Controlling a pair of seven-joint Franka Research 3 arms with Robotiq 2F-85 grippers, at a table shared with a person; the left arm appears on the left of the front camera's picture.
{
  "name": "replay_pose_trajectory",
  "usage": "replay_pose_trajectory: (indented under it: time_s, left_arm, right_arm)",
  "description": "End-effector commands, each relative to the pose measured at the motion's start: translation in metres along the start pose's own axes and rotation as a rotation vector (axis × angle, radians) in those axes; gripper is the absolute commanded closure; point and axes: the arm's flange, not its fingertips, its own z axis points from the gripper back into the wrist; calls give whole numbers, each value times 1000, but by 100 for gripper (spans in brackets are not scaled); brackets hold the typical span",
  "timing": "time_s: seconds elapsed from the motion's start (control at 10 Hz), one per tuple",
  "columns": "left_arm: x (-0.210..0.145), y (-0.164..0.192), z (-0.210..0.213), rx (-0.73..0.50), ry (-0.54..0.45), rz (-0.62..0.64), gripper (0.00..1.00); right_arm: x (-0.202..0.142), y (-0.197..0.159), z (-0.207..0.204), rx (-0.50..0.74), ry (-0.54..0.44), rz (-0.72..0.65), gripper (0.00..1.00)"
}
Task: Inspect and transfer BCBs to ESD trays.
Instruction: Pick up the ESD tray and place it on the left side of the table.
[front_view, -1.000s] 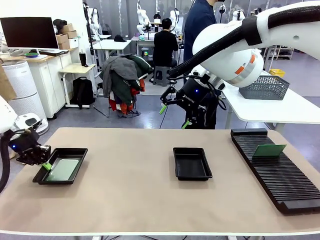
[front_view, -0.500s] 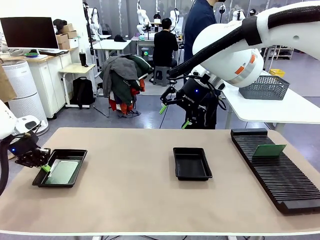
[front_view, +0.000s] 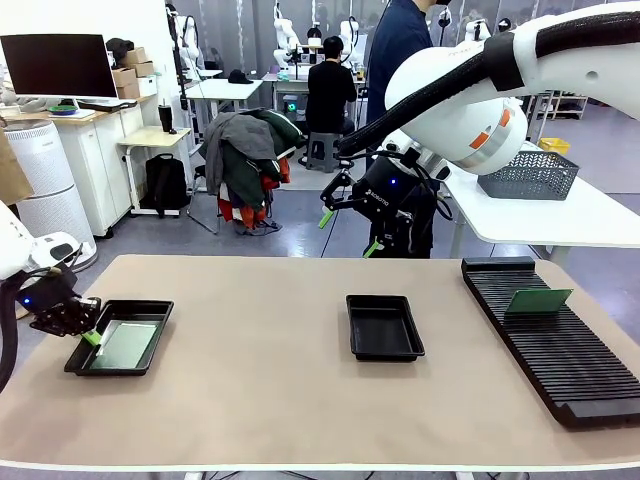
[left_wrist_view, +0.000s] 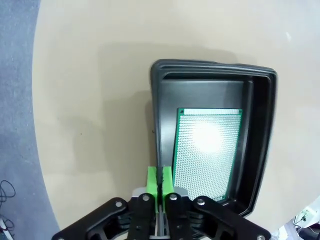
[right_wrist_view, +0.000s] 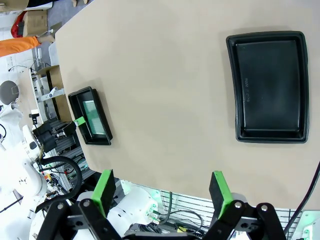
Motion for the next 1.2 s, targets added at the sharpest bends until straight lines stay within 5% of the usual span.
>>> replay_pose_trajectory:
  time_s: [0.0,1.1]
  left_arm:
    - [-1,-5,0,16,12,-2,83]
    - [1,-71,75,307,52,-76,0]
  right_arm:
    - [0,1,0,-3,5,-11,0]
    - [0,1,0,-3,5,-11,0]
